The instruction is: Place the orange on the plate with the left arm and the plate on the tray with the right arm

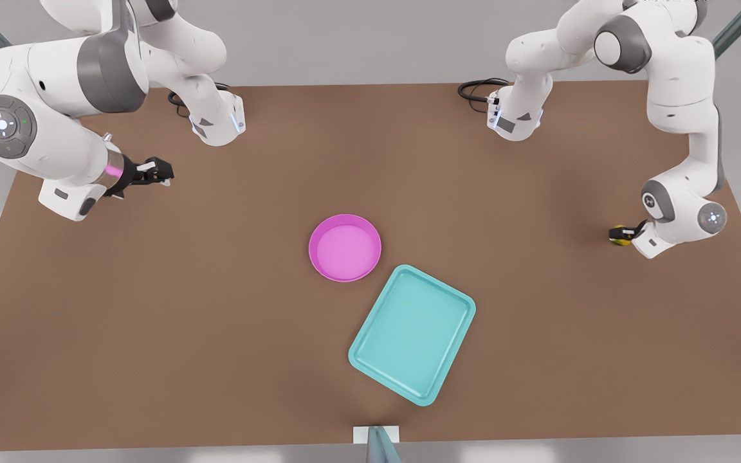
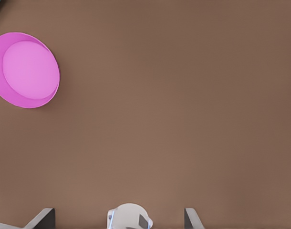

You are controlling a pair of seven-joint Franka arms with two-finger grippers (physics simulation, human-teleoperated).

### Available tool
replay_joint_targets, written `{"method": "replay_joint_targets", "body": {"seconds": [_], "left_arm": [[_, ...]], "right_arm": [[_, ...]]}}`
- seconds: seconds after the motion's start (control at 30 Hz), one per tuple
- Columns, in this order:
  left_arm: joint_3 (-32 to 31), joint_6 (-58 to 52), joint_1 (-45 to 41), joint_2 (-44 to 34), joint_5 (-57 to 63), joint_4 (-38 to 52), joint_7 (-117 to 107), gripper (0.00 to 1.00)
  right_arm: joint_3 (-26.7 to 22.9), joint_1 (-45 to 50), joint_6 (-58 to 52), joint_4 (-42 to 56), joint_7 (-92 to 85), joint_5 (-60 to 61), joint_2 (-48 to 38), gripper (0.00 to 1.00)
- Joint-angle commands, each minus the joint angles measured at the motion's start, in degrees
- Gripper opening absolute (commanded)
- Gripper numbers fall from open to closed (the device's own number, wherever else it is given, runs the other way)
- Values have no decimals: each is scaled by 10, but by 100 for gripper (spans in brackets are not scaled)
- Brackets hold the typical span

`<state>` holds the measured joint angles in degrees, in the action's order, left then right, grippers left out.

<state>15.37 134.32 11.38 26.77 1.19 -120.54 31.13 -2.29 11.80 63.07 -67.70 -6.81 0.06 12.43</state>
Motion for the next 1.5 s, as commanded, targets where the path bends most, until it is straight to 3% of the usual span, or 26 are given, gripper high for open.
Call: {"method": "replay_joint_targets", "body": {"seconds": [0.0, 0.17, 0.2, 0.23, 0.27, 0.3, 0.43, 0.47, 0.53, 0.63, 0.7, 0.73, 0.8, 0.97, 1.07, 1.1, 1.13, 1.27, 1.3, 1.33, 1.37, 1.47], "left_arm": [[0, 14, 2, 7, 0, 0, 75, 100], [0, 23, 3, 27, 0, 0, 74, 100], [0, 29, 2, 30, 0, 0, 74, 95], [0, 29, 3, 30, 0, 0, 74, 70], [0, 29, 2, 30, 0, 0, 74, 60], [0, 30, 3, 32, 0, 0, 74, 60], [0, 10, 2, 14, 1, 1, 62, 60], [-6, -43, -8, -16, 1, 3, 23, 60], [-12, -121, -79, -63, -1, 3, -70, 60], [-70, -191, -224, -57, -36, 55, -275, 60], [-93, -320, -366, -13, -91, 182, -462, 60], [-93, -336, -439, 32, -122, 250, -557, 60], [-93, -336, -503, 102, -168, 351, -650, 60], [-177, -304, -526, 228, -182, 546, -866, 60], [-180, -197, -552, 254, -182, 554, -914, 60], [-180, -188, -556, 257, -182, 553, -913, 66], [-180, -189, -556, 257, -176, 551, -912, 100], [-177, -229, -552, 217, -129, 492, -902, 100], [-155, -357, -552, 175, -96, 471, -821, 100], [-90, -491, -545, 121, -101, 475, -668, 100], [29, -597, -545, 64, -102, 479, -470, 100], [222, -624, -545, 50, -95, 520, -189, 100]], "right_arm": [[-1, 0, 2, 0, 6, 0, 0, 100], [0, -3, 2, 0, 6, 1, 0, 100], [0, -3, 2, 0, 6, 1, 0, 100], [0, -3, 2, 0, 6, 1, 0, 100], [0, -3, 2, 0, 6, 1, 0, 100], [0, -3, 2, 0, 6, 1, 0, 100], [0, -4, 2, 0, 5, 1, 1, 100], [0, -7, 2, 0, 3, 1, 1, 100], [0, -8, 2, 0, 1, 2, 1, 100], [0, -8, 4, -1, 0, 2, 2, 100], [0, -13, 5, -9, 0, 3, 0, 100], [0, -13, 5, -9, 0, 3, 0, 100], [0, -13, 6, -9, 0, 3, 0, 100], [0, -13, 12, -16, 0, 4, -1, 100], [0, -13, 12, -17, 0, 4, 0, 100], [0, -13, 13, -17, 0, 4, 0, 100], [0, -13, 13, -17, 0, 4, 0, 100], [8, -13, 59, -65, -1, 26, 0, 100], [18, -12, 111, -102, -1, 55, 0, 100], [40, -12, 153, -130, 1, 56, -1, 100], [58, -9, 215, -177, 7, 80, -8, 100], [132, -6, 446, -329, 52, 129, -37, 100]]}}
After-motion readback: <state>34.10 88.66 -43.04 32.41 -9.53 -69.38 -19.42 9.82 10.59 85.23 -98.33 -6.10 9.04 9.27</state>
